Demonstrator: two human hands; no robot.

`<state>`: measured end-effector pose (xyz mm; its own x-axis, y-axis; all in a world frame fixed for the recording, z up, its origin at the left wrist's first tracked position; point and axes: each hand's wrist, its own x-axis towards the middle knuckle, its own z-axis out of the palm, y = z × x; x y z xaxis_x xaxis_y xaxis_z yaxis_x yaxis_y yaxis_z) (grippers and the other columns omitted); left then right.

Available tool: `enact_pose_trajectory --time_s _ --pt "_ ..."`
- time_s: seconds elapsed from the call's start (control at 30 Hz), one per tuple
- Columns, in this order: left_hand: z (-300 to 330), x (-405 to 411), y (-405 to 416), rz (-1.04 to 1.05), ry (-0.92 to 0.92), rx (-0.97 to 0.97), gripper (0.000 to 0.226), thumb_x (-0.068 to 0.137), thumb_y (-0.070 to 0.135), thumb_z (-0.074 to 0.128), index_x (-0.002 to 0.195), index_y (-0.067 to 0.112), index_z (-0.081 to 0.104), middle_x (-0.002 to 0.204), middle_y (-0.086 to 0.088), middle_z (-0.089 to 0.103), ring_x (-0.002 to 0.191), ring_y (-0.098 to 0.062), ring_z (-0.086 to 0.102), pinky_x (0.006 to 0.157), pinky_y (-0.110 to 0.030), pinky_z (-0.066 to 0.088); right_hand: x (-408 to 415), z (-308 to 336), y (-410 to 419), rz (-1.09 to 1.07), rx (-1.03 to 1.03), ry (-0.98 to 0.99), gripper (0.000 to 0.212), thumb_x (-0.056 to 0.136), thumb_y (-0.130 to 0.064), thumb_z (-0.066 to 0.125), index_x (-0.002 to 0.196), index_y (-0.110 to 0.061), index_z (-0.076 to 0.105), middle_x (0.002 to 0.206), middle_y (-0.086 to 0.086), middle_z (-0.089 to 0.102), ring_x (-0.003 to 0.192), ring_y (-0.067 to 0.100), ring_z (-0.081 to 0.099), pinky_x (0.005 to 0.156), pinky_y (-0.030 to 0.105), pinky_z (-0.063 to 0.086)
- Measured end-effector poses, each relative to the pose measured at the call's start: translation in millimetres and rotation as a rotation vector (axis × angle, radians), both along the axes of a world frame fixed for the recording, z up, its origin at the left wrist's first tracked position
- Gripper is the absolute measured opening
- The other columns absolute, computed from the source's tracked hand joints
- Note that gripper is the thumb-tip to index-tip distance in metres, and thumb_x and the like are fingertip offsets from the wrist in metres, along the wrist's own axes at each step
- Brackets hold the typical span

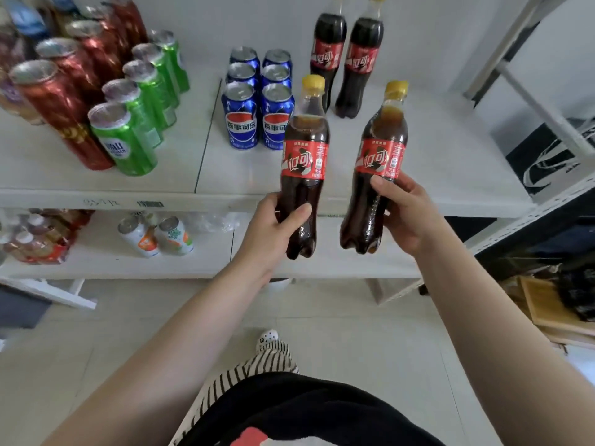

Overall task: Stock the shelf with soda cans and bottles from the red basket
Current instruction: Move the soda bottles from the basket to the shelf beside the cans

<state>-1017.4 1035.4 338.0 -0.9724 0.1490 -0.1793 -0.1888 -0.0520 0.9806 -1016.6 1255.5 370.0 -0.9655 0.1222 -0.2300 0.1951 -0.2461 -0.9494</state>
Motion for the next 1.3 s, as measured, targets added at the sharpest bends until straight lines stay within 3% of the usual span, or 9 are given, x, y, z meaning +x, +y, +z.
enact_pose_trajectory --time_s 0.13,0.27,0.37,0.43,0.57,0.63,0.97,1.13,1.3 --pt "17.8 -62.7 18.1 -0.033 0.048 0.001 0.029 0.087 0.029 0.066 0.112 0.019 0.057 0.097 0.000 0.066 0.094 -0.021 0.064 0.070 -0.032 0.052 -56.7 15.3 16.3 -0.022 0.055 0.060 0.042 0.072 -0.022 0.074 0.113 -0.019 0.066 0.093 -0.003 0.069 0.084 0.013 0.067 0.074 0.032 0.053" --pt "22.0 -112.9 40.4 -0.024 0.082 -0.069 0.031 0.080 0.031 0.073 0.107 0.025 0.060 0.091 0.013 0.069 0.082 -0.001 0.066 0.059 -0.019 0.052 -97.0 17.2 35.3 -0.018 0.099 0.104 0.041 0.070 -0.016 0.076 0.110 -0.023 0.067 0.092 -0.007 0.073 0.088 0.010 0.069 0.076 0.029 0.053" --pt "16.7 -137.8 60.0 0.006 0.115 -0.107 0.035 0.075 0.028 0.078 0.105 0.023 0.061 0.094 0.009 0.070 0.085 -0.005 0.067 0.061 -0.026 0.057 -119.9 13.9 52.8 -0.007 0.111 0.159 0.049 0.070 -0.007 0.075 0.116 -0.017 0.063 0.095 -0.004 0.073 0.091 0.012 0.069 0.076 0.027 0.053" --pt "12.2 -151.5 74.2 0.038 0.158 -0.128 0.034 0.073 0.024 0.080 0.099 0.026 0.058 0.093 0.011 0.068 0.084 -0.005 0.065 0.054 -0.020 0.054 -135.0 9.0 64.9 0.009 0.119 0.202 0.055 0.072 0.003 0.072 0.123 -0.010 0.059 0.100 0.002 0.072 0.096 0.017 0.067 0.082 0.030 0.052" --pt "-0.8 -174.7 100.7 0.106 0.245 -0.253 0.044 0.070 0.021 0.081 0.106 0.016 0.056 0.107 -0.002 0.067 0.098 -0.016 0.063 0.083 -0.043 0.054 -161.5 0.0 83.3 0.104 0.142 0.275 0.062 0.068 0.008 0.071 0.127 -0.008 0.056 0.108 0.007 0.070 0.102 0.022 0.064 0.087 0.031 0.051" --pt "-6.3 -182.2 110.2 0.147 0.273 -0.289 0.047 0.069 0.020 0.080 0.108 0.013 0.055 0.111 -0.008 0.066 0.101 -0.023 0.063 0.088 -0.049 0.052 -171.9 -3.9 89.0 0.144 0.120 0.299 0.064 0.068 0.009 0.070 0.128 -0.007 0.054 0.109 0.007 0.069 0.104 0.023 0.063 0.089 0.032 0.050" --pt "-17.3 -205.2 111.8 0.215 0.399 -0.389 0.052 0.072 0.022 0.080 0.117 0.019 0.052 0.118 -0.006 0.063 0.111 -0.020 0.059 0.096 -0.040 0.049 -189.3 -25.4 101.7 0.231 0.168 0.293 0.062 0.074 -0.008 0.074 0.131 -0.019 0.053 0.125 0.007 0.063 0.120 0.024 0.055 0.100 0.034 0.046" --pt "-24.0 -202.4 112.7 0.208 0.421 -0.396 0.055 0.076 0.024 0.076 0.124 0.016 0.049 0.122 -0.009 0.060 0.118 -0.023 0.055 0.100 -0.048 0.046 -186.2 -40.9 95.2 0.110 0.374 0.265 0.051 0.066 -0.013 0.082 0.109 -0.034 0.064 0.102 -0.011 0.071 0.099 0.011 0.060 0.084 0.029 0.047" --pt "-33.1 -198.7 120.2 0.305 0.381 -0.445 0.066 0.067 0.022 0.084 0.123 0.013 0.051 0.121 -0.005 0.058 0.114 -0.020 0.056 0.098 -0.044 0.048 -187.4 -49.4 88.4 -0.018 0.480 0.290 0.055 0.064 -0.014 0.085 0.111 -0.019 0.056 0.107 -0.007 0.066 0.101 0.012 0.058 0.076 0.020 0.044"
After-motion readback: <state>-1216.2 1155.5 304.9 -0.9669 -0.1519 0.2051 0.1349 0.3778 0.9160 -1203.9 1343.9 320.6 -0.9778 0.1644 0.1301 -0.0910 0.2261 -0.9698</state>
